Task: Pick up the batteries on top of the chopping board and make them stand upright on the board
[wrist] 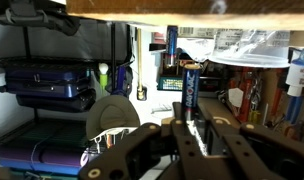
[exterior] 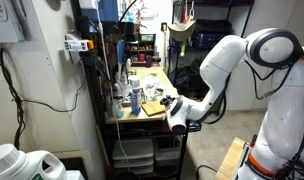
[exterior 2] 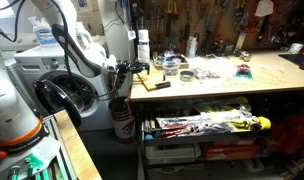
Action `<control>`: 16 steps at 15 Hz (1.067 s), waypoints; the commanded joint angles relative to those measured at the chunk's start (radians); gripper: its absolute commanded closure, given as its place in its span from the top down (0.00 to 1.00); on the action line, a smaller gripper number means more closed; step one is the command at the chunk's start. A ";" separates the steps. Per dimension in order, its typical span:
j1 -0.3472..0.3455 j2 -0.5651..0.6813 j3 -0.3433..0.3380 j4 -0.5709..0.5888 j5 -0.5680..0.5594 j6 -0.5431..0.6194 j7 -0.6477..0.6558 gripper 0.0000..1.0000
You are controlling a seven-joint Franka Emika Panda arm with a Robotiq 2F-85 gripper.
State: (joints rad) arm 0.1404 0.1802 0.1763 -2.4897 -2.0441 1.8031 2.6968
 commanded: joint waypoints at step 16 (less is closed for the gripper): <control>0.000 0.073 0.024 -0.004 0.110 -0.086 0.054 0.04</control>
State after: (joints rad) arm 0.1426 0.2394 0.1909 -2.5131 -1.9686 1.7275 2.7133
